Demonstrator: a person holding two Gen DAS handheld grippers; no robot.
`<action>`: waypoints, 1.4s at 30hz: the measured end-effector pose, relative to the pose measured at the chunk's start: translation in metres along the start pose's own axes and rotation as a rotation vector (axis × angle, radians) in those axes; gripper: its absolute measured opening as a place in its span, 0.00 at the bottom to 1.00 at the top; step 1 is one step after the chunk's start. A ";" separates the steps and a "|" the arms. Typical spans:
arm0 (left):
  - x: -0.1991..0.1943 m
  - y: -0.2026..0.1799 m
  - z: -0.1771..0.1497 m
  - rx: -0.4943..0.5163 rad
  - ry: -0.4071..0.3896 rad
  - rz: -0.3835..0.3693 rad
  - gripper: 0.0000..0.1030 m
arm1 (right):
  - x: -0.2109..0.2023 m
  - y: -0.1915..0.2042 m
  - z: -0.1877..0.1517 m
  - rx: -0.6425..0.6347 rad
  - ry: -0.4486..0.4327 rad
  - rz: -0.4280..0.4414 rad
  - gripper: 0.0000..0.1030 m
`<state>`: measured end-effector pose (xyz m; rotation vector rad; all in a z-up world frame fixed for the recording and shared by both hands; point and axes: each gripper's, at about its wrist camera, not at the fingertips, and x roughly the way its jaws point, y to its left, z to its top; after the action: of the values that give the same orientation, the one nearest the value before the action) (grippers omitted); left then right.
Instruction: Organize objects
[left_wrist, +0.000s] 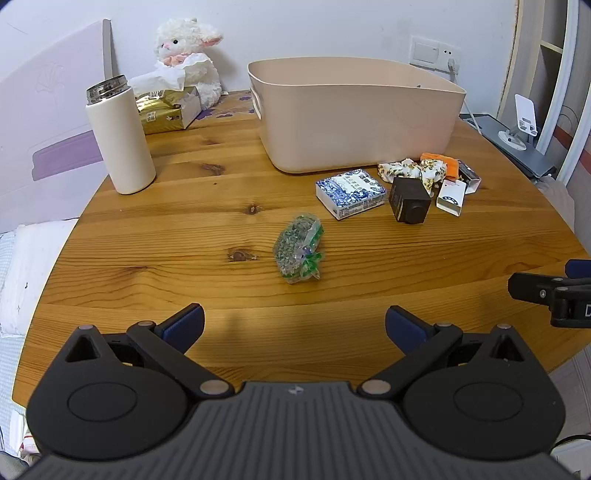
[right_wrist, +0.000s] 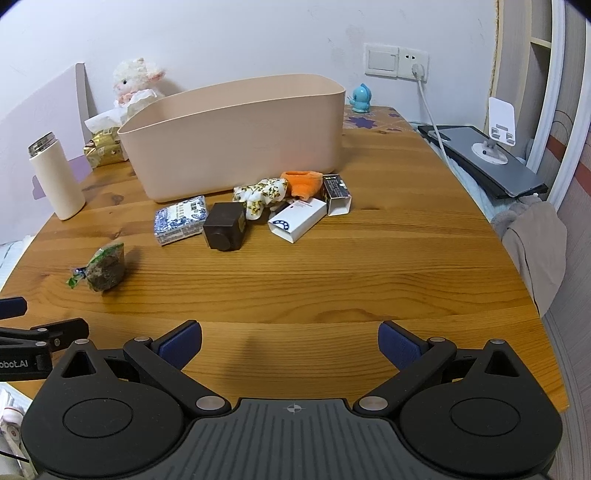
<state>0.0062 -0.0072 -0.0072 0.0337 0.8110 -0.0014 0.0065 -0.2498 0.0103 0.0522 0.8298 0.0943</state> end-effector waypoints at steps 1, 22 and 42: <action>0.000 0.000 0.000 0.001 0.001 0.000 1.00 | 0.000 0.000 0.000 0.000 -0.001 -0.002 1.00; -0.002 0.003 0.001 0.002 -0.011 0.004 1.00 | 0.001 0.000 0.002 0.007 -0.007 0.002 1.00; -0.002 0.003 0.004 0.001 -0.008 -0.001 1.00 | -0.002 -0.002 0.005 0.009 -0.030 0.000 1.00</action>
<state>0.0081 -0.0039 -0.0031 0.0346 0.8031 -0.0027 0.0095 -0.2519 0.0151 0.0621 0.8002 0.0896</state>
